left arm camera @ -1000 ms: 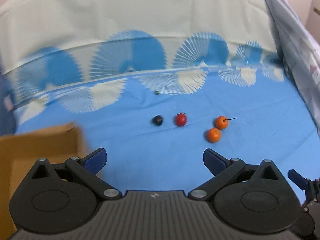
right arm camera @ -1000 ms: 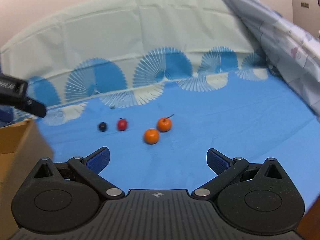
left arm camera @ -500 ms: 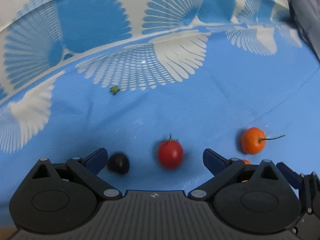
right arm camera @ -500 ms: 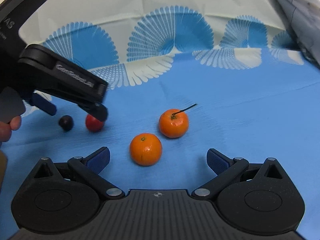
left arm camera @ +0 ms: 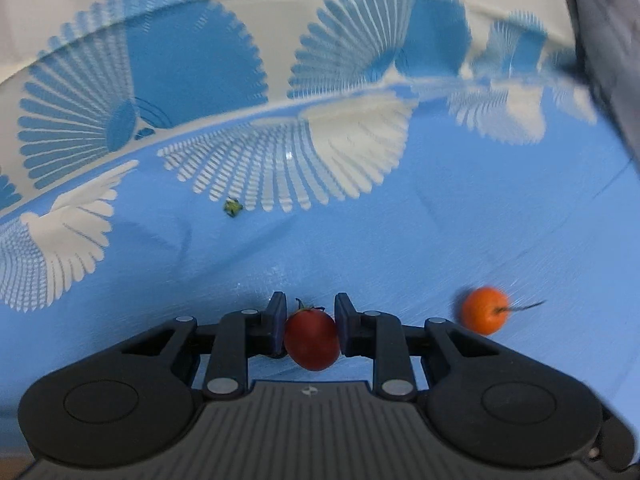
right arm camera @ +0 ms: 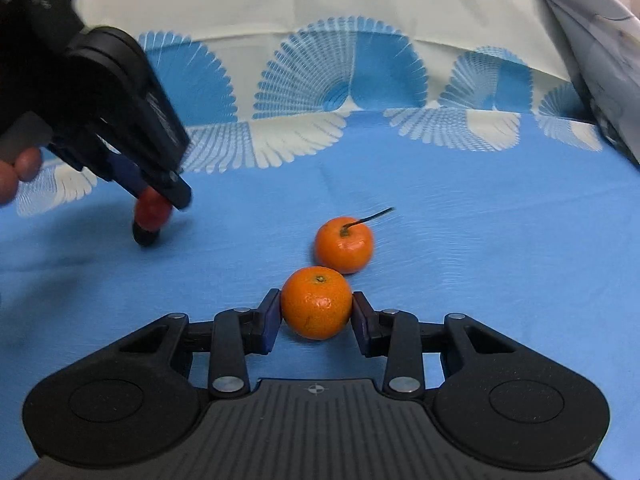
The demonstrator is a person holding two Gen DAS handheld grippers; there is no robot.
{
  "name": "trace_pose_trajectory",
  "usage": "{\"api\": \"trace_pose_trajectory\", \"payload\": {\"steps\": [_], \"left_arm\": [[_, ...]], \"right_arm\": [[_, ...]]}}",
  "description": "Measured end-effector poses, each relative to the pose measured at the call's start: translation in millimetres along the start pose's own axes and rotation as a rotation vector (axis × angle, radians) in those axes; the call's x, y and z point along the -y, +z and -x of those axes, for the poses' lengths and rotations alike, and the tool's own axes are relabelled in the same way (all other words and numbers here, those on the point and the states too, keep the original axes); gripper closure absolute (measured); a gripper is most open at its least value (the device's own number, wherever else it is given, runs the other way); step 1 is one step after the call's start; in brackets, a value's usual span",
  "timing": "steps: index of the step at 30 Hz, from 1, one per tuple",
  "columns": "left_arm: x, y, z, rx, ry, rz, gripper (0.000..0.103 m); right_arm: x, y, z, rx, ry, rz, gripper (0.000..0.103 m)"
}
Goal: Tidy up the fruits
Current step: 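Grasp a red tomato with the left tool while the right tool grasps a small orange, then carry the red tomato and small orange over the box with both tools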
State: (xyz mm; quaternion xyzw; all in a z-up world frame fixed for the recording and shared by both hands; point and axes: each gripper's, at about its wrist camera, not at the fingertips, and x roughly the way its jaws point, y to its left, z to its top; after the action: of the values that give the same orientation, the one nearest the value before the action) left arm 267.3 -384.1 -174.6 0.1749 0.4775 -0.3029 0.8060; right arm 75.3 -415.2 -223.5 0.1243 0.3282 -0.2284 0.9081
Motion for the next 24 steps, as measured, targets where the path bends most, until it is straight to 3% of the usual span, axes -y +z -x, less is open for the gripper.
{"api": "trace_pose_trajectory", "payload": {"steps": [9,16,24], "left_arm": [[-20,-21,99,0.077,-0.032,0.073,0.074],[-49,-81,181,0.090,0.030,0.129,0.074],[-93,-156,279,0.115,0.079,0.264,0.074]], "right_arm": [[-4,3,76,0.038,0.063,-0.042,0.064],[-36,0,161,0.077,0.158,-0.032,0.064],[-98,-16,243,0.076,0.299,-0.013,0.064]]}}
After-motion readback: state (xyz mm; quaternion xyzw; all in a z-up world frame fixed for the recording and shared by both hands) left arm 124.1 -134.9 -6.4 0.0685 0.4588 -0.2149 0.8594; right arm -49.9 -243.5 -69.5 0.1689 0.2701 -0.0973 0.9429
